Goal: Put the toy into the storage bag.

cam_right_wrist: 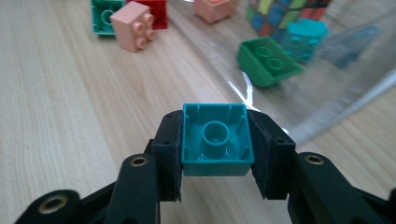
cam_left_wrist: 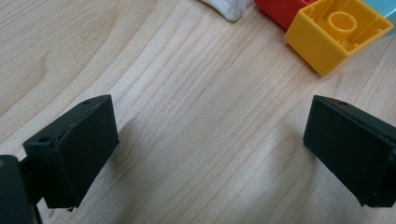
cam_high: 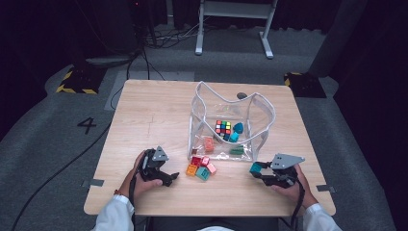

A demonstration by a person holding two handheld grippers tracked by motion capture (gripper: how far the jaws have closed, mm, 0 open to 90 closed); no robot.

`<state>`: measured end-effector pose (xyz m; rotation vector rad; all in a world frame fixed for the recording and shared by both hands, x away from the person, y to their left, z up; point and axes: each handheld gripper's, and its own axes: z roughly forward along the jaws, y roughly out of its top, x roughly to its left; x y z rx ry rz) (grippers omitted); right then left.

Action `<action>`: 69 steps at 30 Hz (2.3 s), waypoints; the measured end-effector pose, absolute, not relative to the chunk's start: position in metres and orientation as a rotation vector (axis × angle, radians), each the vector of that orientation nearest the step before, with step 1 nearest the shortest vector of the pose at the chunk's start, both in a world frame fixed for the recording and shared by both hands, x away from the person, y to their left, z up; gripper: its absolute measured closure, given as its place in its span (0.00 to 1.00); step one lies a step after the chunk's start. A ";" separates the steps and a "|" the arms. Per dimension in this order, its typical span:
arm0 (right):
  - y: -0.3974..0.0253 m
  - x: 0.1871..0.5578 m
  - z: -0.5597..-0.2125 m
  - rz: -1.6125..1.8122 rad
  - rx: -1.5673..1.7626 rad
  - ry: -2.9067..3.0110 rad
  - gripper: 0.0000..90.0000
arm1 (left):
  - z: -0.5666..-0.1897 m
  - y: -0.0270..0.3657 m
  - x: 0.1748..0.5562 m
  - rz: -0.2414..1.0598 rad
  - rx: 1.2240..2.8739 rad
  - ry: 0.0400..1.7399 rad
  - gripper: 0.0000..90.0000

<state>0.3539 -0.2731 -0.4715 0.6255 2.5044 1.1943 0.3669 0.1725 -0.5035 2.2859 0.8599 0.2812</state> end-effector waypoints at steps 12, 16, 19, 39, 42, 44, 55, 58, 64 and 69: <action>-0.320 0.366 -0.458 1.223 0.807 2.401 0.66 | -0.504 0.172 0.367 0.280 2.284 0.862 0.04; -0.325 0.368 -0.453 1.212 0.825 2.373 0.66 | -0.504 0.172 0.367 0.280 2.283 0.862 0.04; -0.333 0.373 -0.443 1.219 0.868 2.321 0.66 | -0.504 0.172 0.367 0.280 2.283 0.862 0.04; -0.358 0.406 -0.374 1.217 0.876 2.190 0.66 | -0.503 0.172 0.368 0.281 2.291 0.860 0.03; -0.357 0.411 -0.362 1.248 0.866 2.177 0.66 | -0.503 0.172 0.368 0.279 2.290 0.860 0.03; -0.357 0.413 -0.355 1.247 0.860 2.166 0.66 | -0.503 0.172 0.368 0.279 2.289 0.860 0.03; -0.340 0.427 -0.322 1.234 0.778 2.156 0.66 | -0.503 0.172 0.368 0.282 2.291 0.859 0.03; -0.330 0.429 -0.313 1.224 0.767 2.160 0.66 | -0.504 0.172 0.368 0.278 2.289 0.861 0.03; -0.309 0.436 -0.300 1.247 0.721 2.188 0.66 | -0.504 0.172 0.368 0.278 2.289 0.861 0.03; -0.292 0.442 -0.295 1.266 0.676 2.239 0.66 | -0.503 0.172 0.368 0.278 2.289 0.861 0.03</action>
